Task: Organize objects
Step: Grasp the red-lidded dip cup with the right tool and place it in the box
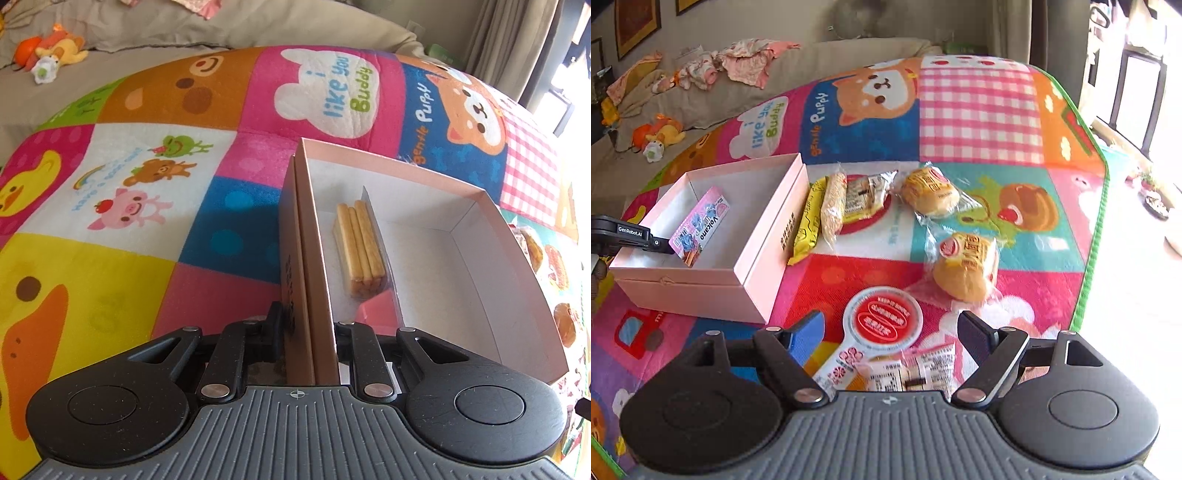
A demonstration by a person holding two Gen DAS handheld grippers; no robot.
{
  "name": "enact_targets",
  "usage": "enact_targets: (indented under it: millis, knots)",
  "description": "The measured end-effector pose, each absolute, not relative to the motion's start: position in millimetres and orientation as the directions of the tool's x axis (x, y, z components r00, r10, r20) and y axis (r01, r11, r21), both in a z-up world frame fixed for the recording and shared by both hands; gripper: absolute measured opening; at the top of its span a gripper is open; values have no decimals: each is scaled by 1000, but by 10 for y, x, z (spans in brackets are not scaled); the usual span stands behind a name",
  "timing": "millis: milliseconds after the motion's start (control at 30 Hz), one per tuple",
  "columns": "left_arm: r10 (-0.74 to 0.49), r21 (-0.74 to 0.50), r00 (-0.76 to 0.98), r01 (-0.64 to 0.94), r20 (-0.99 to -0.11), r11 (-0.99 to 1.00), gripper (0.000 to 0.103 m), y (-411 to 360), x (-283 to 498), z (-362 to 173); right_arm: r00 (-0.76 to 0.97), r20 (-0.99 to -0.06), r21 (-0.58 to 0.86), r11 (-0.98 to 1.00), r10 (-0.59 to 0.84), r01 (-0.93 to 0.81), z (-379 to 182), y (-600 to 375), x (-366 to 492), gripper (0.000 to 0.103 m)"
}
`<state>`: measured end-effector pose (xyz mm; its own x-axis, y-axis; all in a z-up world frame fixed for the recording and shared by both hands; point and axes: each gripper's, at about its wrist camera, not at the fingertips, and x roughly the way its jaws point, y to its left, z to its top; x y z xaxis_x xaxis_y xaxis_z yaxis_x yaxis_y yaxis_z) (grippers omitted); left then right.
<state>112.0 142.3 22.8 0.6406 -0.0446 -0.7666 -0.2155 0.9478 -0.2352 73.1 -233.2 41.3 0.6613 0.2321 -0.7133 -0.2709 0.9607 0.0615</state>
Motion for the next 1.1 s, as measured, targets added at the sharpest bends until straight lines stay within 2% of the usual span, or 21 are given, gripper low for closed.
enact_targets:
  millis: [133, 367, 533, 567, 667, 1100]
  knots:
    - [-40, -226, 634, -216, -773, 950, 20, 1406, 1124, 238, 647, -722, 101, 962, 246, -253, 246, -2393, 674, 81]
    - [-39, -224, 632, -216, -774, 950, 19, 1403, 1127, 241, 652, -715, 44, 947, 253, -319, 156, -2207, 818, 82]
    - [-38, -223, 633, -216, -774, 950, 19, 1405, 1121, 239, 635, -737, 41, 954, 230, -297, 19, -2157, 1042, 82]
    - [-36, -221, 633, -215, -773, 951, 19, 1404, 1115, 237, 635, -738, 34, 953, 227, -301, 1, -2140, 1051, 80]
    - [-32, -215, 636, -213, -771, 953, 19, 1406, 1090, 231, 634, -738, 7, 942, 231, -335, -9, -2080, 1006, 60]
    - [-35, -223, 640, -216, -768, 951, 19, 1431, 1055, 232, 564, -744, 58, 875, 358, -480, 367, -1982, 460, 60]
